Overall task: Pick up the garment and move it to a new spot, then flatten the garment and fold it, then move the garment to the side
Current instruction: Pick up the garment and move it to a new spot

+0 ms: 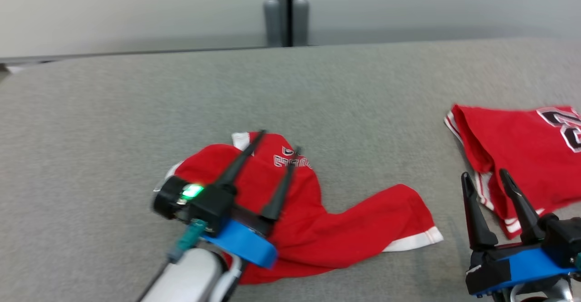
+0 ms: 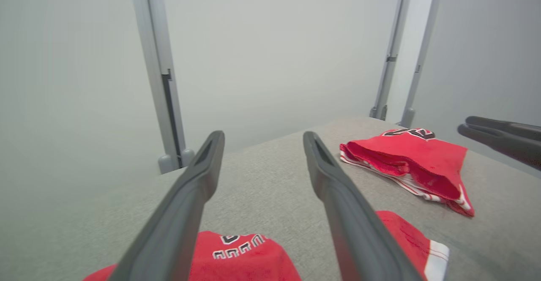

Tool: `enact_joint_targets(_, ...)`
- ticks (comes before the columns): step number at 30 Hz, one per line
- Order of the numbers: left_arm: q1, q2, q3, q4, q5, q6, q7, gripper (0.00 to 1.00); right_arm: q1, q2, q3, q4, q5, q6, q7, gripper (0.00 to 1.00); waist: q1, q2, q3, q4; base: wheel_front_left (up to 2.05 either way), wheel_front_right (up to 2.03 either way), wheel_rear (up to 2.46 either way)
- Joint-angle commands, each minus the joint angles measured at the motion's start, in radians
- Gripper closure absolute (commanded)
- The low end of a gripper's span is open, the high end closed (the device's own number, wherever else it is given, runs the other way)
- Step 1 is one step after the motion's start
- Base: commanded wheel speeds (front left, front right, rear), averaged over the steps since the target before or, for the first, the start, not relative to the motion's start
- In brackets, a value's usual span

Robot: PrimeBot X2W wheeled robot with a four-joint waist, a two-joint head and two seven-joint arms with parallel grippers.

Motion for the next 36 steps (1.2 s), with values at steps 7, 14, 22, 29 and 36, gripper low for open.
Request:
enact_joint_targets(7, 0.094, 0.081, 0.179, 0.006, -0.056, 0.087, -0.025, 0.0, 0.028, -0.001, -0.004, -0.014, -0.011, 0.0, 0.025, 0.0, 0.0001, 0.0, -0.057, 0.086, 0.0, 0.0, 0.0)
enact_joint_targets(14, 0.18, 0.121, 0.284, 0.008, -0.075, 0.085, -0.027, 0.0, 0.049, -0.001, -0.002, -0.006, -0.011, 0.0, 0.04, 0.0, 0.0001, 0.0, -0.101, 0.113, 0.0, 0.0, 0.0)
enact_joint_targets(22, 0.292, 0.129, 0.313, 0.018, -0.05, 0.07, -0.028, 0.0, 0.117, -0.001, -0.015, 0.003, -0.006, 0.0, 0.052, 0.0, 0.0001, 0.0, -0.167, 0.1, 0.0, 0.0, 0.0)
enact_joint_targets(29, 0.362, 0.132, 0.305, 0.021, -0.047, 0.068, -0.028, 0.0, 0.177, 0.0, -0.008, -0.014, 0.006, 0.0, 0.059, 0.0, 0.0001, 0.0, -0.201, 0.068, 0.0, 0.0, 0.0)
enact_joint_targets(36, 0.39, 0.126, 0.298, 0.025, -0.053, 0.071, -0.028, 0.0, 0.201, 0.0, -0.004, -0.023, 0.011, 0.0, 0.063, 0.0, 0.0001, 0.0, -0.211, 0.049, 0.0, 0.0, 0.0)
